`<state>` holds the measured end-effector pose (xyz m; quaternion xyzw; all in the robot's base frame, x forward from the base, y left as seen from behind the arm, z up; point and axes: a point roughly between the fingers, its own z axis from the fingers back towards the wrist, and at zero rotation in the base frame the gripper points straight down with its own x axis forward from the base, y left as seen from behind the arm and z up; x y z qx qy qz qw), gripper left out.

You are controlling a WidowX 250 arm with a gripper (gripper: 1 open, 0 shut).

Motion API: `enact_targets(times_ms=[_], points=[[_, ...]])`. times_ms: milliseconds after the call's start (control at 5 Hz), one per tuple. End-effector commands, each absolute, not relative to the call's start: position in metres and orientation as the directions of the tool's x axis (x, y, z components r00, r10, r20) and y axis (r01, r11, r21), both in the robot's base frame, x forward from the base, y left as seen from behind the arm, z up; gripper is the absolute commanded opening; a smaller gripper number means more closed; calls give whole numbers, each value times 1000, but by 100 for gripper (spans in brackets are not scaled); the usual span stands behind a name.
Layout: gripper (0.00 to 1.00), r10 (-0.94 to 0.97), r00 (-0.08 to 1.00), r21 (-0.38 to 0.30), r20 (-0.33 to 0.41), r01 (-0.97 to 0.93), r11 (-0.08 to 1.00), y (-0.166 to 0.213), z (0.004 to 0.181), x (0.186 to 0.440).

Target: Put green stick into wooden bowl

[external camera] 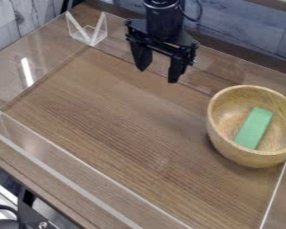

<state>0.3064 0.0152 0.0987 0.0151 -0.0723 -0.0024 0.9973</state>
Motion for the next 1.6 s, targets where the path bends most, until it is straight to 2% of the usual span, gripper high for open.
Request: enact_targets(times_ms=[0, 400, 800, 1200, 1400], points=[[100, 16, 984, 30, 176, -21, 999, 29, 100, 312], [100, 48, 981, 15, 189, -52, 999, 41, 94, 309], [100, -8, 980, 10, 197, 6, 1000, 9, 116, 297], [100, 95, 972, 33, 213, -104, 994, 37, 116, 309], [100, 53, 977, 21, 205, -58, 998, 28, 115, 314]])
